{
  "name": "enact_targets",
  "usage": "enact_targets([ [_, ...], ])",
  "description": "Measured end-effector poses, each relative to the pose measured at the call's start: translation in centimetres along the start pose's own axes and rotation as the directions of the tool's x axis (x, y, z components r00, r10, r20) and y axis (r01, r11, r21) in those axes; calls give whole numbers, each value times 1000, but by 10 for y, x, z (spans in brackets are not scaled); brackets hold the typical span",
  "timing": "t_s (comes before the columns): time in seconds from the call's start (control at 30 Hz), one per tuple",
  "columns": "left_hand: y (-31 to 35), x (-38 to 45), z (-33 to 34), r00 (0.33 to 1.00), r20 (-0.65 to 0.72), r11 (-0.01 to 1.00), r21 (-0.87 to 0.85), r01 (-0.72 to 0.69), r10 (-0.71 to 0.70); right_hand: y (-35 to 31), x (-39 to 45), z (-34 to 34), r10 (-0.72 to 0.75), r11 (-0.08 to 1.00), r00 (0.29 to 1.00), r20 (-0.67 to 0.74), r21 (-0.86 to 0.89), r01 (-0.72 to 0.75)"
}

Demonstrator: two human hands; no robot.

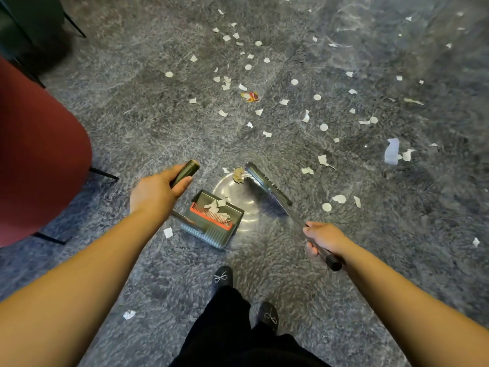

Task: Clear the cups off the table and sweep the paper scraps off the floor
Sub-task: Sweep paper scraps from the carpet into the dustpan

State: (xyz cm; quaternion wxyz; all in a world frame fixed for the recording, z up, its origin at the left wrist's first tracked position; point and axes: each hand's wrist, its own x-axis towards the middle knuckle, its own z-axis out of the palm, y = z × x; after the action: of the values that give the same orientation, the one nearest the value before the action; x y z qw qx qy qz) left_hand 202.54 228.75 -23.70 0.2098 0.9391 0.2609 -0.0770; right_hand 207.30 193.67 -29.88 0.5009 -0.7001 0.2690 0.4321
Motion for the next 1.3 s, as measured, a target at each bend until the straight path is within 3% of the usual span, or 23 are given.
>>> enact_targets([
  [0.2, -5, 46, -19, 999, 43, 998, 68, -19, 16, -36, 17, 24, 62, 998, 997, -42, 13, -62],
  [0.4, 0, 68, -24, 996, 74, 990, 122, -66, 57, -66, 38, 43, -5, 1000, 999, -53, 14, 6],
  [0.7, 4, 72, -18, 994, 93, 987, 148, -62, 49, -131, 93, 60, 2, 985, 1000, -24, -170, -6],
  [0.83, 3, 70, -17, 995, 90, 987, 148, -57, 44, -147, 123, 66, 77, 964, 997, 3, -254, -74],
  [0.97, 4, 69, -16, 996, 84, 987, 151, -47, 35, -152, 132, 72, 47, 905, 998, 46, -424, -23],
  [1.1, 9, 65, -13, 997, 79, 985, 172, -33, 20, -151, 117, 66, 61, 743, 988, 143, -668, 51],
  [1.23, 15, 64, -13, 996, 94, 978, 209, -28, 9, -145, 88, 62, 122, 637, 968, 217, -766, 92],
  [1.3, 16, 63, -14, 996, 94, 980, 196, -28, 10, -137, 74, 58, 145, 670, 960, 241, -737, 84],
])
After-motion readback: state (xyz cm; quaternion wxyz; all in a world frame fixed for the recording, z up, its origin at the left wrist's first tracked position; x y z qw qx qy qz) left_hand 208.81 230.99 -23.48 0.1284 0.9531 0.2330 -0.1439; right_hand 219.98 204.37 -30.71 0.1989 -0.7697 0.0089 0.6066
